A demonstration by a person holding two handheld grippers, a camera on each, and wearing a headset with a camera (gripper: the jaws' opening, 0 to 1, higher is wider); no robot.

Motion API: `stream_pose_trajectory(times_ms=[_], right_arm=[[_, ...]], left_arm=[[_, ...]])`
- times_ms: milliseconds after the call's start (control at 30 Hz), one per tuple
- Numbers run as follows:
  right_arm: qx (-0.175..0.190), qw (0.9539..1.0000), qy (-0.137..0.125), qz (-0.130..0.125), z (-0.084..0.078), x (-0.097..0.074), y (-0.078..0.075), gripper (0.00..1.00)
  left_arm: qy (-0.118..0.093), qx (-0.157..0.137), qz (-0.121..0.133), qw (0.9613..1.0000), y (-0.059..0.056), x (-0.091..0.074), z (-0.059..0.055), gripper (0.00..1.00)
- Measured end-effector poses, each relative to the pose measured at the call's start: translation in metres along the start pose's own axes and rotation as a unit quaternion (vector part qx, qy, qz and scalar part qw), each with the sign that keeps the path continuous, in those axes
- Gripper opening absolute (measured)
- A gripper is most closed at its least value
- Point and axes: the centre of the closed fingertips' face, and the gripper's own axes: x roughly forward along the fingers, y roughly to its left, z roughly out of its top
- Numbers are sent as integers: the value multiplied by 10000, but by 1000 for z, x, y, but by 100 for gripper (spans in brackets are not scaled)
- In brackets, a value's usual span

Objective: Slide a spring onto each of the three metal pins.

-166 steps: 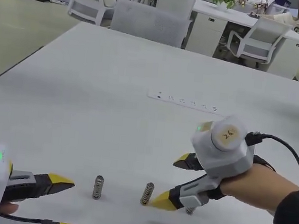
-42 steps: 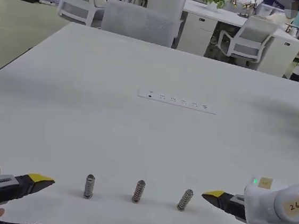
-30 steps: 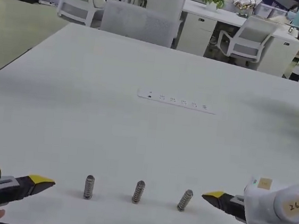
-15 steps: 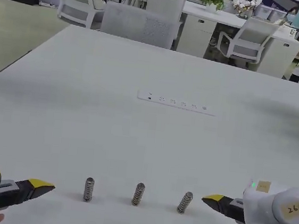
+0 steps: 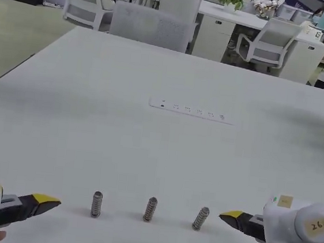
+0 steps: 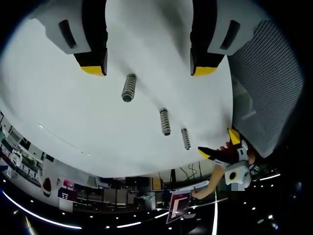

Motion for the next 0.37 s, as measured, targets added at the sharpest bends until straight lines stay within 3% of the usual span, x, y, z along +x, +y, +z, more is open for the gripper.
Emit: stream_pose_trajectory(times_ms=[367], right_arm=[[6,10000,38,6,-2,0,1,68]], left_arm=[[17,-10,-17,10000,-1,1,-2,66]])
